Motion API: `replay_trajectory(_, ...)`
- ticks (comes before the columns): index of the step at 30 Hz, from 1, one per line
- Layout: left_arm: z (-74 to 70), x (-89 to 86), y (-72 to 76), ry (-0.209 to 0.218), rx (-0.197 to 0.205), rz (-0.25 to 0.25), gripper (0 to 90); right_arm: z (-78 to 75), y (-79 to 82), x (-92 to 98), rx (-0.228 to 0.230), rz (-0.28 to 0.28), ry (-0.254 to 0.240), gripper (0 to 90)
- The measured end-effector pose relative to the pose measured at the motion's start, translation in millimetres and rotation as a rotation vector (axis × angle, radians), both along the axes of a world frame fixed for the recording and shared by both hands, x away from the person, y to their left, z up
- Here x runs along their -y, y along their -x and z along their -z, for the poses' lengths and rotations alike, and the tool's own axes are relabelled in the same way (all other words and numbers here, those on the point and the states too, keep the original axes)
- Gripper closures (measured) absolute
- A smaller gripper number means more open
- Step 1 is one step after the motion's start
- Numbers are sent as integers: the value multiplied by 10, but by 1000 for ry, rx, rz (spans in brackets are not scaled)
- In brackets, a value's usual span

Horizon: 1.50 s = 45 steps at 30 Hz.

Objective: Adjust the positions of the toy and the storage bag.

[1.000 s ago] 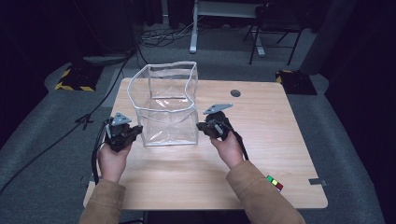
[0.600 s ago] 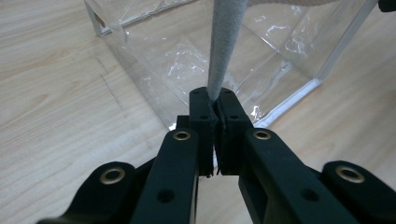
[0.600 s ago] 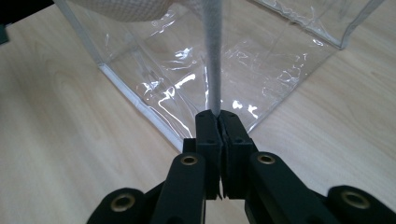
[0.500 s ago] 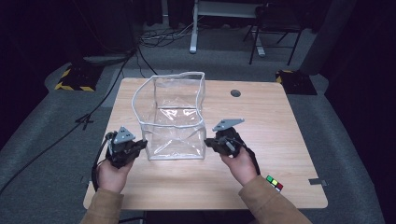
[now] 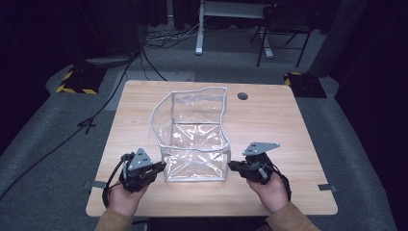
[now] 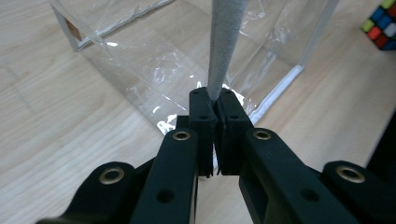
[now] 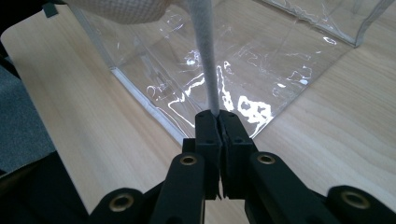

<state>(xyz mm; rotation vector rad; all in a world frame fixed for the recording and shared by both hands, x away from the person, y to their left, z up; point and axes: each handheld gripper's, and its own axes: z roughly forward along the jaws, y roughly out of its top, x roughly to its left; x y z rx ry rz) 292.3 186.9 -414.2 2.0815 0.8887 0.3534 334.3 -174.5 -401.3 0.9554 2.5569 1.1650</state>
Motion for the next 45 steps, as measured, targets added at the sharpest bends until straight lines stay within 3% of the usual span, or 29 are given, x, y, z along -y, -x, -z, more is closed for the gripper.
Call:
replay_trajectory(4,1,117,136,17,-23,57,866,-3,188,173,-5,3,2,874)
replay_trajectory(8,-7,206,231,-5,-3,93,866,-6,317,294,-11,9,-2,873)
replay_trajectory(16,0,308,404,3,-3,134,866,-9,567,455,-25,12,-6,872)
replay_trajectory(17,10,331,436,26,-18,134,866,-9,567,455,-25,12,-6,872)
replay_trajectory(26,17,473,544,19,-9,198,862,-11,819,699,-37,51,-42,886)
replay_trajectory(32,22,551,579,19,-4,212,862,3,851,858,-41,72,-52,874)
replay_trajectory(36,24,545,578,21,-5,212,863,-4,815,812,-7,51,-43,772)
replay_trajectory(39,25,547,579,21,-3,212,863,-1,776,767,0,40,-39,782)
replay_trajectory(41,23,544,580,16,-5,214,863,20,718,706,-1,31,-30,860)
replay_trajectory(45,21,540,589,13,7,214,862,11,757,687,15,30,-11,876)
